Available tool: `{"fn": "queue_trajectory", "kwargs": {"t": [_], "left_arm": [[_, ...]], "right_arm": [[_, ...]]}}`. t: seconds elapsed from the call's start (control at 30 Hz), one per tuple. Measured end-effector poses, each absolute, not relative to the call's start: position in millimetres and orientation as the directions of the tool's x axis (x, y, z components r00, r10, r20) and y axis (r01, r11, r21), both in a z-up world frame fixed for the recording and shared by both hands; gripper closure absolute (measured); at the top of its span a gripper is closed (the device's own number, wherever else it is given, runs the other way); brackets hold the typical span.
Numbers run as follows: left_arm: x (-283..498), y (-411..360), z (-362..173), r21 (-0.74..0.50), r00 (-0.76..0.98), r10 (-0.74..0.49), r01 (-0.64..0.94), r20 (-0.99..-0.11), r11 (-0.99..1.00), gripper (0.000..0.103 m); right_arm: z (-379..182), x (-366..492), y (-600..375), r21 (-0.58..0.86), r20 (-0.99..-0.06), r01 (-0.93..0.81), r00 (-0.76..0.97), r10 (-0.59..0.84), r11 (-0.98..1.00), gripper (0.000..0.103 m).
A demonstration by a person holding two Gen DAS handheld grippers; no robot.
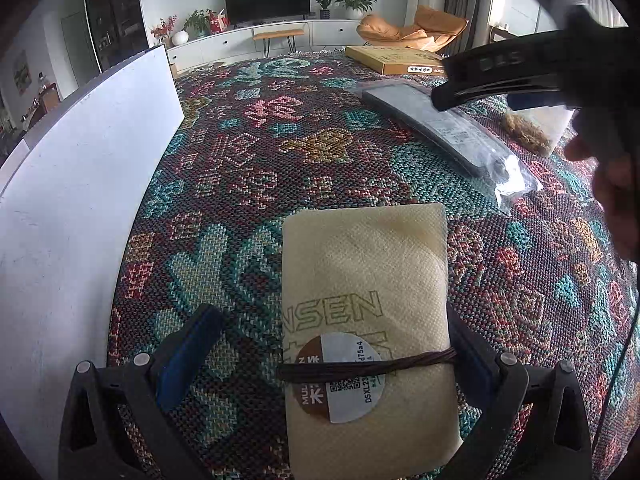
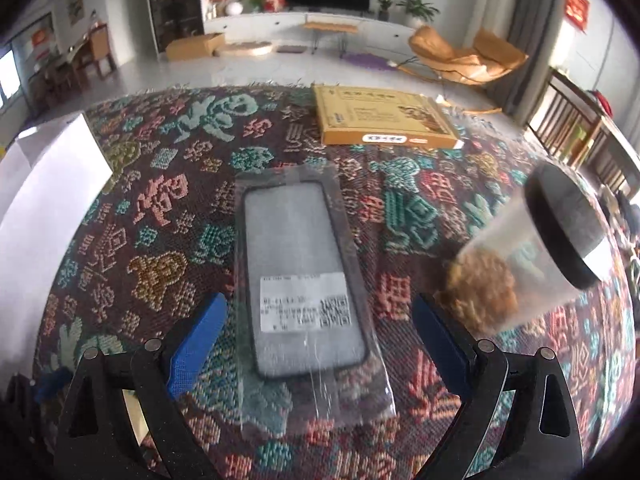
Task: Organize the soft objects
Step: 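Grasp the clear-bagged screen protector with right while left holds the towel bundle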
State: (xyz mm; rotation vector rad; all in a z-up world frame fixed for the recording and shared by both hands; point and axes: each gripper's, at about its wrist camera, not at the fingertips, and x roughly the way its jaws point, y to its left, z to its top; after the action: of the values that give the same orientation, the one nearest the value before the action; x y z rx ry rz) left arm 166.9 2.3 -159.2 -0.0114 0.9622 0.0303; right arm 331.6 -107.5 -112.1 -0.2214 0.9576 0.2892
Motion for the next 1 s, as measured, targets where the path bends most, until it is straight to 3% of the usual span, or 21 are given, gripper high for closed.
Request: {"fn": "queue_trajectory", "kwargs": {"t": [0.07, 0.1, 0.13, 0.2, 0.27, 0.33, 0.57, 0.73, 0.87, 1.0], "left_arm": [[166.7, 2.1, -159.2, 0.004, 0.571, 0.021, -0.031, -0.821, 1.0, 0.0], [166.6, 2.0, -159.2, 0.004, 0.571, 0.021, -0.031, -0.821, 1.0, 0.0], [166.5, 2.0, -159.1, 0.004, 0.572, 0.021, -0.031, -0.82, 1.0, 0.0], [166.7, 2.0, -159.0, 0.005, 0.572, 0.021, -0.03, -0.82, 1.0, 0.0], [166.6, 2.4, -158.7, 0.004, 0.572, 0.02, -0.029, -0.82, 1.0, 0.0], [166.4, 2.5, -159.4, 0.003, 0.572, 0.019, -0.029, -0.82, 1.0, 0.0], [166.2, 2.1, -159.7, 0.004, 0.572, 0.02, -0.029, -0.82, 1.0, 0.0], [166.3, 1.8, -159.8, 0.006, 0.571, 0.021, -0.029, -0.82, 1.0, 0.0], [166.2, 2.7, -159.7, 0.004, 0.568, 0.02, -0.03, -0.823, 1.0, 0.0], [166.5, 3.6, -159.0, -0.001, 0.552, 0.004, -0.009, -0.834, 1.0, 0.0]], "right_arm": [[-138.2, 355.2, -97.6, -0.077, -0.874, -0.328, 0.477, 0.095, 0.942, 0.007], [-152.7, 363.0, -97.9, -0.018, -0.898, -0.329, 0.42, 0.129, 0.944, 0.003], [-157.4, 364.9, -103.6, 0.044, -0.889, -0.301, 0.422, 0.175, 0.952, 0.003], [-160.8, 361.9, -104.0, 0.034, -0.883, -0.293, 0.439, 0.166, 0.956, 0.003], [-161.9, 357.3, -105.4, 0.031, -0.895, -0.283, 0.42, 0.153, 0.959, 0.007], [-159.0, 344.2, -107.5, 0.023, -0.905, -0.291, 0.401, 0.143, 0.956, 0.021], [-158.9, 224.4, -172.8, 0.029, -0.94, -0.318, 0.313, 0.134, 0.948, 0.023], [-160.1, 148.3, -281.6, 0.039, -0.942, -0.131, 0.326, 0.08, 0.991, 0.023], [-153.5, 170.8, -352.4, 0.058, -0.925, 0.062, 0.379, 0.031, 0.996, 0.023], [-154.4, 248.0, -375.3, 0.082, -0.888, 0.12, 0.459, 0.018, 0.989, 0.023]]}}
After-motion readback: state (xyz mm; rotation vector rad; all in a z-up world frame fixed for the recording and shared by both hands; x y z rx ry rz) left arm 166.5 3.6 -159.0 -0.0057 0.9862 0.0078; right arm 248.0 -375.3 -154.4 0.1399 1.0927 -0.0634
